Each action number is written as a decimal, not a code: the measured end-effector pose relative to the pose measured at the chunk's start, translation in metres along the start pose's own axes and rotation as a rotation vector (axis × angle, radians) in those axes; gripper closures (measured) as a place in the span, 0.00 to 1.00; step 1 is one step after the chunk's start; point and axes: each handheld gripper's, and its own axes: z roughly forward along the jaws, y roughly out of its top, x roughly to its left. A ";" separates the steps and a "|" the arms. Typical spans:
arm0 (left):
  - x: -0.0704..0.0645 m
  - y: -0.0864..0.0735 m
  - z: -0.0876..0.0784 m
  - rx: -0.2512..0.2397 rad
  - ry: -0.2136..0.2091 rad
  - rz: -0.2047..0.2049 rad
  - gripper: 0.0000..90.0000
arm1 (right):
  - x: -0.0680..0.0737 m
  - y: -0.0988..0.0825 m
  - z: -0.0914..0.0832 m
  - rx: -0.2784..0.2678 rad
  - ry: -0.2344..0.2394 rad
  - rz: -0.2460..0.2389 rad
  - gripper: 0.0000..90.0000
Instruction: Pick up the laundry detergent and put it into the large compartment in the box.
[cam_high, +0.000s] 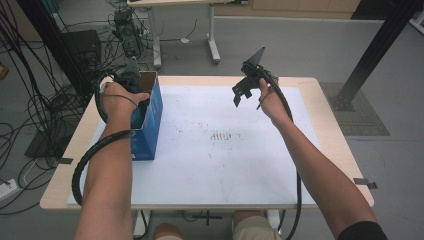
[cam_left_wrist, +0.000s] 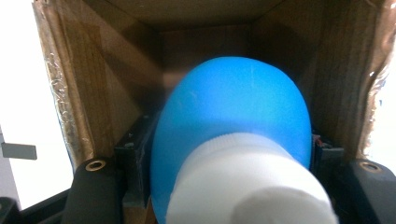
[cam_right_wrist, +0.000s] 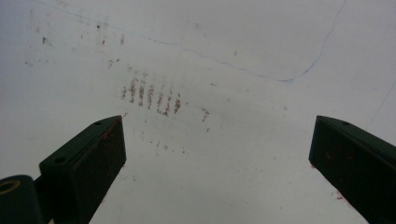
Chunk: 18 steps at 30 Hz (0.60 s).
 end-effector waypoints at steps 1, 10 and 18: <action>0.000 0.000 0.000 0.001 0.001 0.001 0.39 | 0.000 0.000 0.000 0.000 -0.001 0.001 0.04; 0.001 -0.001 0.000 -0.006 0.000 0.003 0.37 | 0.000 0.000 0.000 -0.002 0.001 -0.001 0.04; 0.002 -0.004 -0.006 -0.016 0.007 -0.003 0.33 | 0.002 0.000 0.000 -0.003 -0.002 -0.002 0.04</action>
